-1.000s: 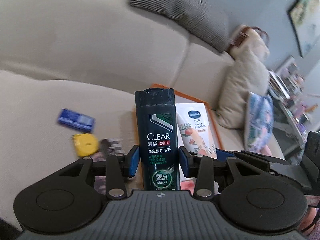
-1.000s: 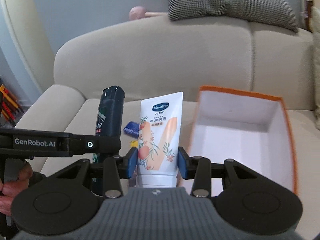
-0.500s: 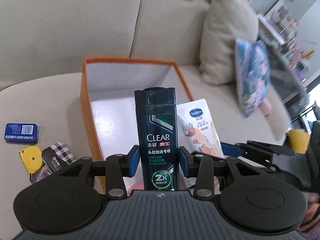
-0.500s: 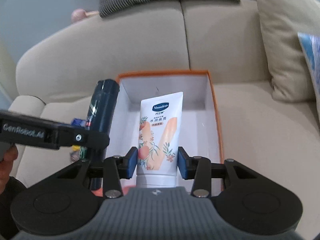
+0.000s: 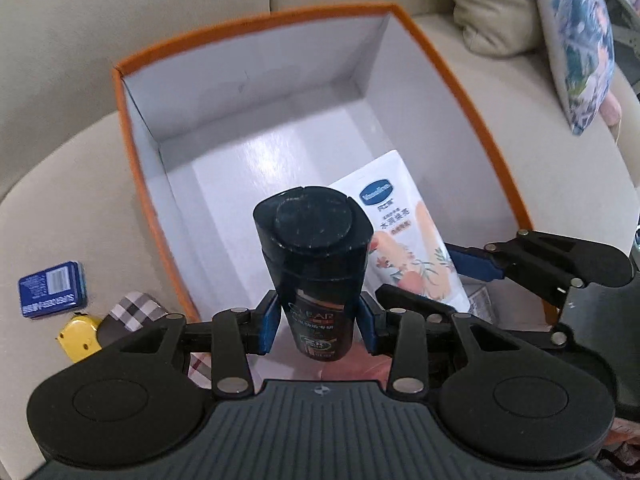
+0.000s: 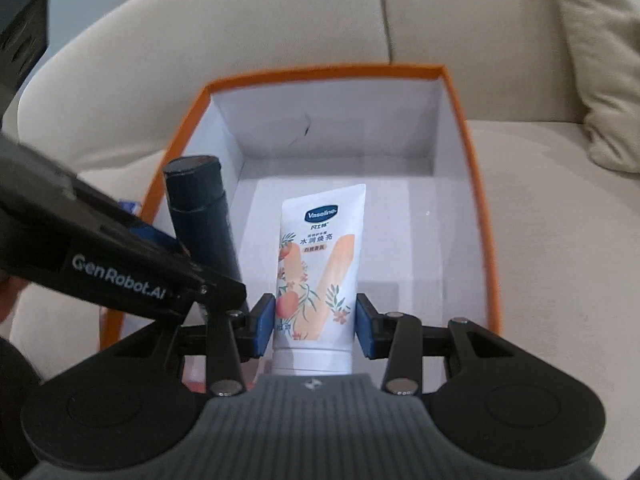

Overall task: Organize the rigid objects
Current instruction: 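Lift both items and carry them over the shoebox, then open the left gripper to drop the shampoo while the right lowers the Vaseline tube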

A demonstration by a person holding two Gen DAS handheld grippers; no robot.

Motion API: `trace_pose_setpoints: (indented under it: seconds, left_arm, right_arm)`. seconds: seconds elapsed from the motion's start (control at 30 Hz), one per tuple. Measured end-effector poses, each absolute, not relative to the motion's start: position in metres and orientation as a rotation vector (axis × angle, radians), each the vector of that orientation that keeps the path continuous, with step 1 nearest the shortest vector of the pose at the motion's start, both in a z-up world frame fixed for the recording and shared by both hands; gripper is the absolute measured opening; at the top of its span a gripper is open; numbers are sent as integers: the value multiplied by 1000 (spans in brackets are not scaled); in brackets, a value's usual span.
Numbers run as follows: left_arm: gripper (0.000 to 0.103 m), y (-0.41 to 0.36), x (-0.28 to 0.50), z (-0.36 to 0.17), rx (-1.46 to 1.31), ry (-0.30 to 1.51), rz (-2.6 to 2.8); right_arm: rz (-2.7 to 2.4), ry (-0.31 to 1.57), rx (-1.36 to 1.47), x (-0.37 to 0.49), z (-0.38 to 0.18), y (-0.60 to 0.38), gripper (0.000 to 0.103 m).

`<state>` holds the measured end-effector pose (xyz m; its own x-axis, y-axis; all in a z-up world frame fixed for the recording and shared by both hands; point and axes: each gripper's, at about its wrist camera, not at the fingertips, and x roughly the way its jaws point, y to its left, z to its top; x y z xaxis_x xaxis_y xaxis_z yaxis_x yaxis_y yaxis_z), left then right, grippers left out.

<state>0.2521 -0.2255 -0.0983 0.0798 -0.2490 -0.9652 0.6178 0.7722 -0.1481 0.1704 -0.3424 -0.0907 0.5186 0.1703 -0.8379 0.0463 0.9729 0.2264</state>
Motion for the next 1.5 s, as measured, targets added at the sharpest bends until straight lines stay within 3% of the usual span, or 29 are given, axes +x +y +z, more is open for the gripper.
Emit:
trace_pose_setpoints:
  seconds: [0.27, 0.37, 0.47, 0.9, 1.33, 1.5]
  left_arm:
    - [46, -248, 253, -105, 463, 1332, -660]
    - [53, -245, 257, -103, 436, 1338, -672]
    - [58, -235, 261, -98, 366, 1333, -694]
    - [57, -148, 246, -55, -79, 1013, -600]
    - [56, -80, 242, -70, -282, 993, -451]
    - [56, -61, 243, -80, -345, 1005, -424]
  right_arm:
    - [80, 1062, 205, 178, -107, -337, 44]
    - [63, 1074, 191, 183, -109, -334, 44]
    - [49, 1084, 176, 183, -115, -333, 43]
    - [-48, 1158, 166, 203, -129, -328, 38]
    - [-15, 1281, 263, 226, -141, -320, 39]
    - [-78, 1221, 141, 224, -126, -306, 47]
